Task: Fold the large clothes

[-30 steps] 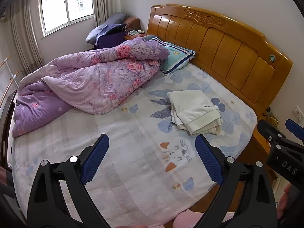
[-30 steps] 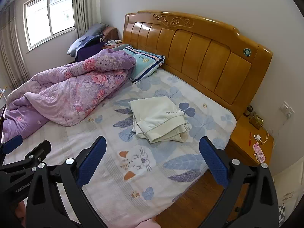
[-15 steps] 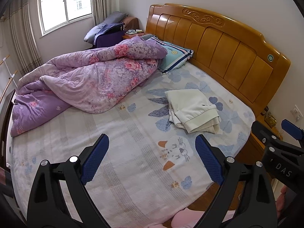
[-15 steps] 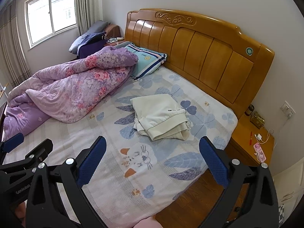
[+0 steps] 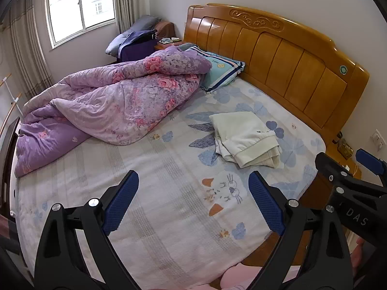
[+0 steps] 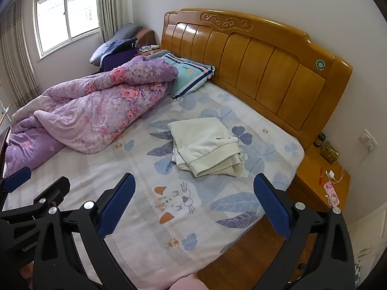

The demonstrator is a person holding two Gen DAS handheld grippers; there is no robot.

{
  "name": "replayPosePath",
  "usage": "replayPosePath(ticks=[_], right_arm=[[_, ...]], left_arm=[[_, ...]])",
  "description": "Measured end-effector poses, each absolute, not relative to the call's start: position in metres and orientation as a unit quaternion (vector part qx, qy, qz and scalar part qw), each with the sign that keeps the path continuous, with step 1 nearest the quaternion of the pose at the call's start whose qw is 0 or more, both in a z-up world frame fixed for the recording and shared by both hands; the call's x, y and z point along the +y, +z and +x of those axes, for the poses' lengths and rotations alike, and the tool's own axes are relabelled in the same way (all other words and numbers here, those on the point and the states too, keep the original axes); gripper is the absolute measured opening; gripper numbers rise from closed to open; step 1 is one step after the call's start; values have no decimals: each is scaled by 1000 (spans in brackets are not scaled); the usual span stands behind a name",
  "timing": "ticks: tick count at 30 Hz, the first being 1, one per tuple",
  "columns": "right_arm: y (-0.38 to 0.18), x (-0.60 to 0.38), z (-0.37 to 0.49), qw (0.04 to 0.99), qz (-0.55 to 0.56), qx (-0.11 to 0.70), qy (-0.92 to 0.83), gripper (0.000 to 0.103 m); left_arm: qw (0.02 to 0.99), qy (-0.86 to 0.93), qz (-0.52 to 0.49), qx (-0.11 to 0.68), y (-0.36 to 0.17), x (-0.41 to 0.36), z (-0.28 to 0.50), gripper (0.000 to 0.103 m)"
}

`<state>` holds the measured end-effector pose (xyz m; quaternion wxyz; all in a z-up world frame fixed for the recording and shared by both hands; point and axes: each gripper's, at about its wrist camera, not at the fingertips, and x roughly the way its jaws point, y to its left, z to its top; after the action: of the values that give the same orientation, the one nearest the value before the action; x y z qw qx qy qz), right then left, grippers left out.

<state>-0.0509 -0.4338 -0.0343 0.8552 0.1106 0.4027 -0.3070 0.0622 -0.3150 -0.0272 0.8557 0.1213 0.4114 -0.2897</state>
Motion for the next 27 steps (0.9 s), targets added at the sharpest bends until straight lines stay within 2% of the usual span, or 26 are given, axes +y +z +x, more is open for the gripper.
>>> replayPosePath(ticks=[27], right_arm=[[-33, -438, -43, 857, 102, 405, -301, 95]], left_arm=[[853, -290, 118, 418, -29, -317, 63, 93]])
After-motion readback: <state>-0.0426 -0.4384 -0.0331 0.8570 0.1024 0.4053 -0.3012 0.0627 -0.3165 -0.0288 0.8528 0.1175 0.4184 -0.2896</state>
